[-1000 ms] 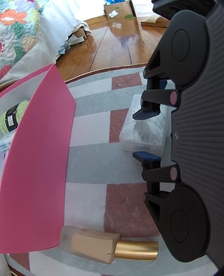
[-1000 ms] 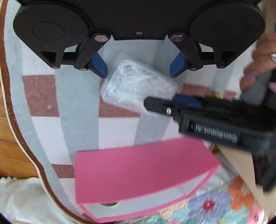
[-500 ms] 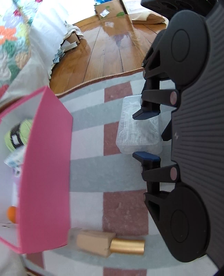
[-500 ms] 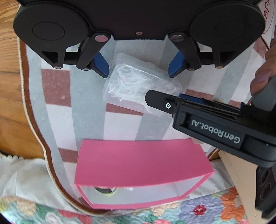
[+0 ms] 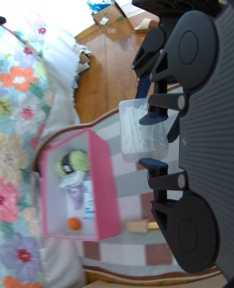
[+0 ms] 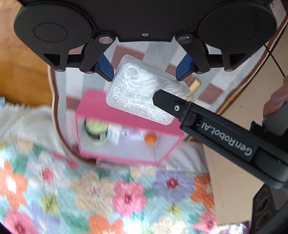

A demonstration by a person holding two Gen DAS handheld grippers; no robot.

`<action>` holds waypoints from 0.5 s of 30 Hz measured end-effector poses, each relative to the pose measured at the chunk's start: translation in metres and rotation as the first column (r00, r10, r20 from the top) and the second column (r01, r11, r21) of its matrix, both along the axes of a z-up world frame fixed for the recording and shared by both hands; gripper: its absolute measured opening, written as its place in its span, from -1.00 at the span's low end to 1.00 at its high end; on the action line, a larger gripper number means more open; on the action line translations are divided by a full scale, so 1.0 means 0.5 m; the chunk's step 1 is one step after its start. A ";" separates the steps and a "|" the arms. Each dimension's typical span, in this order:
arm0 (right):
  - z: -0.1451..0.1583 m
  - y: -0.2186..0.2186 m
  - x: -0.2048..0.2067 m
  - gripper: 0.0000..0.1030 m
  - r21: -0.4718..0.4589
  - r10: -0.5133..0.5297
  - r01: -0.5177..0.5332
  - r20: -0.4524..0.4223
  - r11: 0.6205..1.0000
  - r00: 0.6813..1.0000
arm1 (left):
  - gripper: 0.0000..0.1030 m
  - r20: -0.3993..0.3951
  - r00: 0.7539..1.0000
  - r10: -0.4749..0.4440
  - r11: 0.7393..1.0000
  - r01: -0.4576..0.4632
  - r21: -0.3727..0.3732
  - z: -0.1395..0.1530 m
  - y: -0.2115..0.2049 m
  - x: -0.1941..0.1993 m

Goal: Organize objects
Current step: 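Lift the floss-pick box and carry it into the pink box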

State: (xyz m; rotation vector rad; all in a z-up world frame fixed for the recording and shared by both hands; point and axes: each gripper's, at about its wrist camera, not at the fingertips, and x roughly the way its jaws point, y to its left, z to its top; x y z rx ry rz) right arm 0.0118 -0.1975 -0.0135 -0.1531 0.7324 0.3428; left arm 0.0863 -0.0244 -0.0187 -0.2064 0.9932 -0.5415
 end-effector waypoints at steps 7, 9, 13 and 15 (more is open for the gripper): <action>0.088 0.014 0.073 0.55 -0.021 0.063 -0.061 0.094 0.998 0.994 | -0.24 0.057 0.997 0.057 0.998 -0.057 0.009 0.099 0.020 0.061; 0.098 0.018 0.107 0.55 -0.009 0.070 -0.069 0.114 0.998 0.991 | -0.24 0.077 0.994 0.077 0.997 -0.079 0.017 0.115 0.026 0.090; 0.104 0.033 0.197 0.52 0.018 0.088 -0.090 0.099 0.996 0.991 | -0.22 0.085 0.989 0.123 0.991 -0.127 0.051 0.121 0.040 0.173; 0.094 0.036 0.250 0.50 0.058 0.095 -0.098 0.056 0.993 0.994 | -0.18 0.054 0.993 0.107 0.988 -0.112 0.104 0.105 0.041 0.239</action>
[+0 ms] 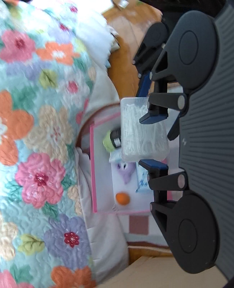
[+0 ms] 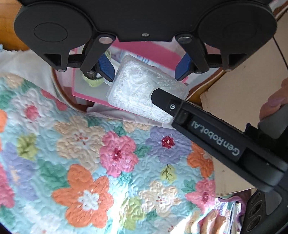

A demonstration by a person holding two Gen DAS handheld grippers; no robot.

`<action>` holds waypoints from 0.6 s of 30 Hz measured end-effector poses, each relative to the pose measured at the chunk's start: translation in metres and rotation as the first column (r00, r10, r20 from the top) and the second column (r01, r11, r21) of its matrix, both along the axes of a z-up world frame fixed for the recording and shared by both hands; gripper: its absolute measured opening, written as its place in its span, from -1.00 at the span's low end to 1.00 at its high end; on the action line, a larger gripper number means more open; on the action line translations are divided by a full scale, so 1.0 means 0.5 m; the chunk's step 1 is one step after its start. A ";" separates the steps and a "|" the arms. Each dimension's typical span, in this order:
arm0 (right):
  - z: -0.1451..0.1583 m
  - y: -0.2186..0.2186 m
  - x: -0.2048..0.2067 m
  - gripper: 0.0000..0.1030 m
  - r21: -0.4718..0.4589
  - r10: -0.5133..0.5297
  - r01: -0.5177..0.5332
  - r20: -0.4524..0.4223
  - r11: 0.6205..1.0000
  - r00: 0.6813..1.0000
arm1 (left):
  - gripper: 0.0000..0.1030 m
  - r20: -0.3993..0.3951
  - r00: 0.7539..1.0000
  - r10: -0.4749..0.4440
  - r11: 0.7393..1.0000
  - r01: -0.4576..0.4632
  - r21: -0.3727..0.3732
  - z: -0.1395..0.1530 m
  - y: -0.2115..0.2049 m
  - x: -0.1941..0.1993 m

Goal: Organize objects
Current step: 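Lift the floss-pick box and carry it into the pink box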

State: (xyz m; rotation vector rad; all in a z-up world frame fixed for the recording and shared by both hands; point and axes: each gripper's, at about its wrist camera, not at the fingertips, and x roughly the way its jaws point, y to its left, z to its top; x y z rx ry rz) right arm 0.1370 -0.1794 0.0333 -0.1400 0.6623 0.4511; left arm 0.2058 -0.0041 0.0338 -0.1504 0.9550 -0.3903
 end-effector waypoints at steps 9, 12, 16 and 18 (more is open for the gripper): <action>-0.118 0.005 0.230 0.25 0.089 0.025 -0.007 -0.199 0.996 0.980 | -0.20 -0.149 0.987 0.061 0.997 -0.054 0.049 -0.139 0.018 0.190; -0.174 0.013 0.272 0.15 0.093 0.003 0.021 -0.257 0.995 0.966 | -0.21 -0.158 0.984 0.080 0.994 -0.068 0.080 -0.181 0.010 0.222; -0.228 0.022 0.306 0.13 0.104 -0.033 0.071 -0.329 0.992 0.944 | -0.19 -0.174 0.978 0.116 0.990 -0.098 0.105 -0.238 0.007 0.253; -0.248 0.029 0.325 0.12 0.106 -0.042 0.086 -0.361 0.991 0.932 | -0.19 -0.184 0.974 0.131 0.988 -0.113 0.107 -0.257 0.011 0.263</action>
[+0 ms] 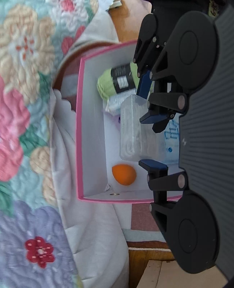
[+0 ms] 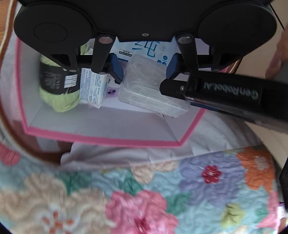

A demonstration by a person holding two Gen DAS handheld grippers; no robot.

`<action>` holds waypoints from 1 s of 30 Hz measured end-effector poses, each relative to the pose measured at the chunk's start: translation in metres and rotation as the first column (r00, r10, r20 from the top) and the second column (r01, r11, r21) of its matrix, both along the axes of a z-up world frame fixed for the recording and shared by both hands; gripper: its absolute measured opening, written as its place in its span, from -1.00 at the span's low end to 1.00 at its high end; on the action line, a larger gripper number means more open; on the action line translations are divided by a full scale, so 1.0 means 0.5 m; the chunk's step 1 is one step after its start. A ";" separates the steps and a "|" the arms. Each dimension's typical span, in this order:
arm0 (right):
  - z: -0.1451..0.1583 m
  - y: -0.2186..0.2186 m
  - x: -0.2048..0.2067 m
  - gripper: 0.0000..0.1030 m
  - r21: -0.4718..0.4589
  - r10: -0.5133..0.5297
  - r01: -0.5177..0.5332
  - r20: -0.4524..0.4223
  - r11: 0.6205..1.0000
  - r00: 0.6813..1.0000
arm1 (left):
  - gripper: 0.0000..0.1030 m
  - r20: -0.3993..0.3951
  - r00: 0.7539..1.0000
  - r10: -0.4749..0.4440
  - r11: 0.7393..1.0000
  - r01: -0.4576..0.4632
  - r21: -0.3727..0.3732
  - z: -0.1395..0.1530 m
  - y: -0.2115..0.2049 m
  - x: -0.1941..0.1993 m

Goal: Organize objects
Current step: 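Lift the floss-pick box and carry it into the pink box, then open the right tool to release the floss-pick box and withdraw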

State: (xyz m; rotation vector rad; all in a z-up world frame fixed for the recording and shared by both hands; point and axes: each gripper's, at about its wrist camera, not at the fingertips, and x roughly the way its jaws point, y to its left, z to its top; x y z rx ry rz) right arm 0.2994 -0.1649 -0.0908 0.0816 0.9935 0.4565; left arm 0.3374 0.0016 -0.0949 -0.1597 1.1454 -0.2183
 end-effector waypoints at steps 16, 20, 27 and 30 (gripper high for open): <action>-0.054 0.026 0.039 -0.22 -0.007 -0.029 0.029 -0.109 1.000 0.994 | -0.22 -0.003 0.999 0.042 0.998 -0.042 0.055 -0.051 -0.005 0.013; -0.062 0.046 0.038 -0.25 -0.035 -0.021 0.018 -0.089 0.999 0.996 | -0.21 0.057 0.997 0.056 0.994 -0.061 0.088 -0.032 0.005 0.000; 0.015 0.027 -0.016 -0.23 -0.043 0.003 -0.003 -0.006 0.999 1.000 | -0.20 0.085 0.994 0.068 0.997 -0.070 0.016 0.033 0.040 -0.043; 0.071 0.009 -0.053 -0.20 -0.058 0.021 -0.019 0.039 0.998 0.999 | -0.07 0.116 0.992 0.041 0.999 -0.043 0.018 0.067 0.041 -0.073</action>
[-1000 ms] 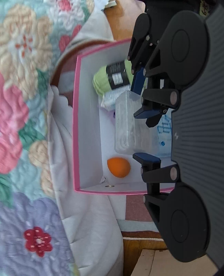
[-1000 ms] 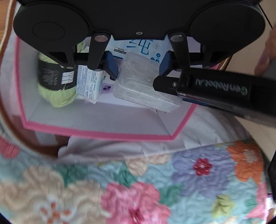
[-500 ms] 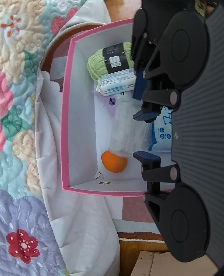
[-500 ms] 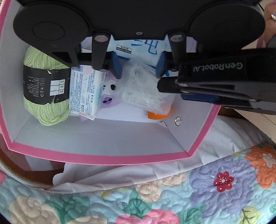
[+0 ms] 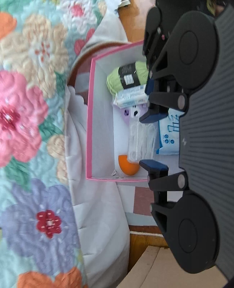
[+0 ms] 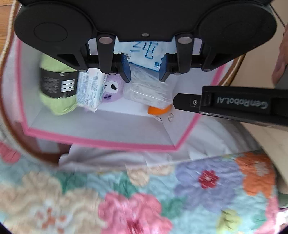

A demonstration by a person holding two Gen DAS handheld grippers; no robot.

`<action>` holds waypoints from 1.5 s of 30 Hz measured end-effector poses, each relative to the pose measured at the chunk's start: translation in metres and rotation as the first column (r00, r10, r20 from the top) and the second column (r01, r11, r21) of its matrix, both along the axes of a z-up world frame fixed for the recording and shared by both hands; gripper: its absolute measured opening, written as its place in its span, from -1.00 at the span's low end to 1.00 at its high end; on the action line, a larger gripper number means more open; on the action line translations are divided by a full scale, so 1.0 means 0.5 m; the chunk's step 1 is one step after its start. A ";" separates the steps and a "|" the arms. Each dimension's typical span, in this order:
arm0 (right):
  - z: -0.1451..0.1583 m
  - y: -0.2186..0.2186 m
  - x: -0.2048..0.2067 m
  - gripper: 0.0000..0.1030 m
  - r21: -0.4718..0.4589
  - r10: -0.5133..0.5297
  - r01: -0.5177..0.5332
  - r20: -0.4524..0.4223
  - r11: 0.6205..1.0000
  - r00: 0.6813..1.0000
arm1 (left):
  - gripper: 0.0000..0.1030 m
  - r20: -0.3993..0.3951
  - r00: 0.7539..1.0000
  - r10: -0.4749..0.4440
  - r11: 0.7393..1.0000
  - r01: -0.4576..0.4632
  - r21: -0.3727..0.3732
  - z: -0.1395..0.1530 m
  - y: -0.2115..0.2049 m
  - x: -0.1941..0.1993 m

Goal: Organize objects
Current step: 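Open the right tool to release the floss-pick box and withdraw, then move the right tool to the gold-capped foundation bottle and grasp it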

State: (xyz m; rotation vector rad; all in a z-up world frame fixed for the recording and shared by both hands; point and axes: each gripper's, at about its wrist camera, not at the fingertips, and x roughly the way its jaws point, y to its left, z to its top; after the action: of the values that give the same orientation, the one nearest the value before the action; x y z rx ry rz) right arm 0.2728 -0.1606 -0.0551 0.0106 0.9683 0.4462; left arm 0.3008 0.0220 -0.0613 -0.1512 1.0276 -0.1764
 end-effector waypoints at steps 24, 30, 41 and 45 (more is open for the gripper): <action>0.307 -0.112 -0.294 0.34 -0.038 0.002 0.003 0.148 0.999 0.989 | 0.27 0.017 0.998 -0.062 0.997 0.062 -0.038 0.184 -0.018 -0.230; 0.322 -0.116 -0.376 0.40 -0.067 0.045 -0.034 0.162 0.997 0.986 | 0.29 0.006 0.996 -0.085 0.996 0.085 -0.024 0.208 -0.025 -0.297; 0.277 -0.086 -0.482 0.53 -0.031 0.122 -0.119 0.139 0.992 0.983 | 0.40 -0.024 0.991 -0.131 0.991 0.131 -0.011 0.204 -0.017 -0.412; 0.245 -0.076 -0.498 0.53 0.002 0.135 -0.136 0.116 0.991 0.984 | 0.46 -0.041 0.989 -0.144 0.990 0.143 -0.013 0.179 -0.011 -0.431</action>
State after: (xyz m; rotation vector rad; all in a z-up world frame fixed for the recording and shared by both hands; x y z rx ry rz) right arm 0.0239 -0.1984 0.0674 -0.0717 0.8553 0.5707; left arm 0.0851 0.0168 0.0283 -0.0902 1.0805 -0.3101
